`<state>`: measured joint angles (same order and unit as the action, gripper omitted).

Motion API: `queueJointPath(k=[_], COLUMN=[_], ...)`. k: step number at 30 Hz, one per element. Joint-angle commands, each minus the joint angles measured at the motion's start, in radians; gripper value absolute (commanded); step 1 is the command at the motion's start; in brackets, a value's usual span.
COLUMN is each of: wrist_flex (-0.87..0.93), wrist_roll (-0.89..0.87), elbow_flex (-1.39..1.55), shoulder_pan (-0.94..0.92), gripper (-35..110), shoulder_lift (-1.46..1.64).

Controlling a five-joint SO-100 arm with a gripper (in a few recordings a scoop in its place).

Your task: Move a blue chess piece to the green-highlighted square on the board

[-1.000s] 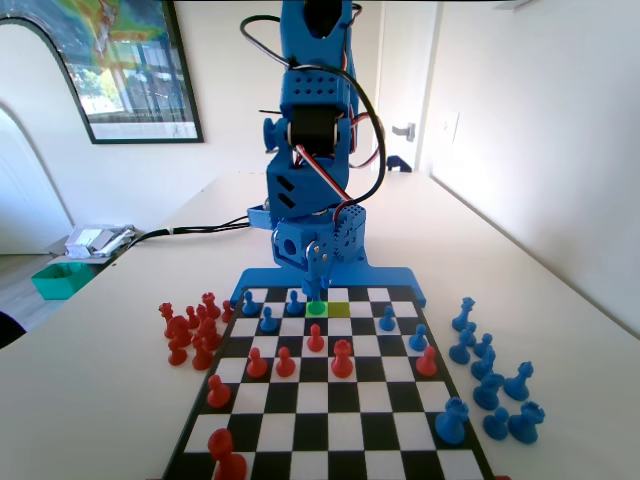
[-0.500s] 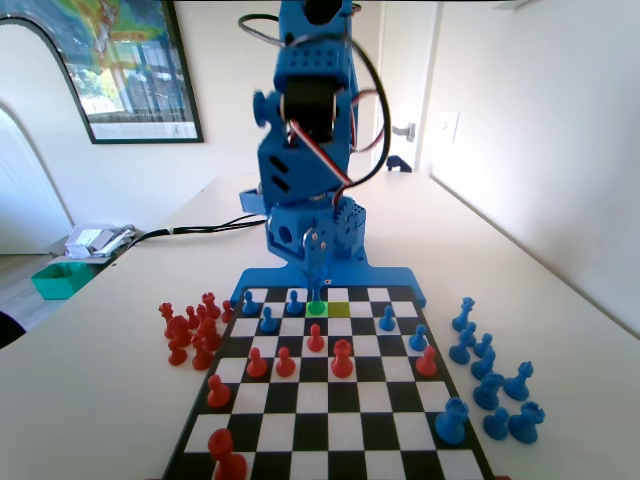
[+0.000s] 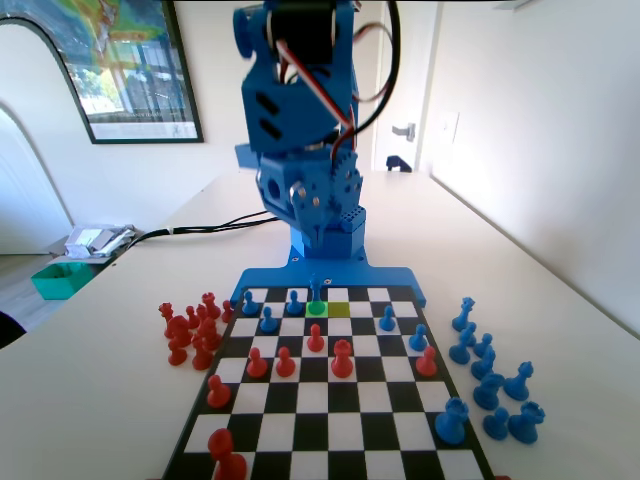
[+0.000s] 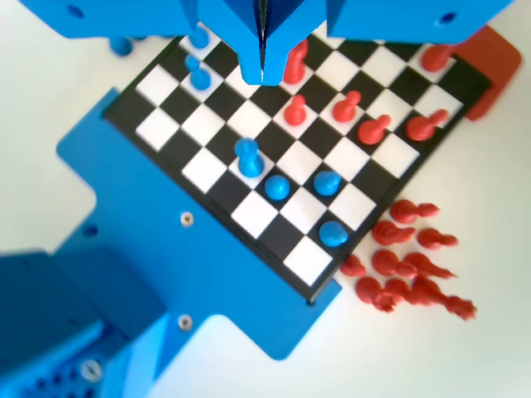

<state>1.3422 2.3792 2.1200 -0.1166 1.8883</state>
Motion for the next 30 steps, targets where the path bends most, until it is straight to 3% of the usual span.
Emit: queueJointPath(k=[1, 13, 20, 30], wrist_flex=[0.124, 0.347, 0.443, 0.364], wrist_roll=[-0.104, -0.541, -0.578, -0.584], elbow_flex=[-0.132, -0.245, -0.221, -0.002], shoulder_pan=[0.012, 0.071, 0.074, 0.100], gripper=[1, 1, 1, 1], shoulder_lift=[0.130, 0.480, 0.664, 0.950])
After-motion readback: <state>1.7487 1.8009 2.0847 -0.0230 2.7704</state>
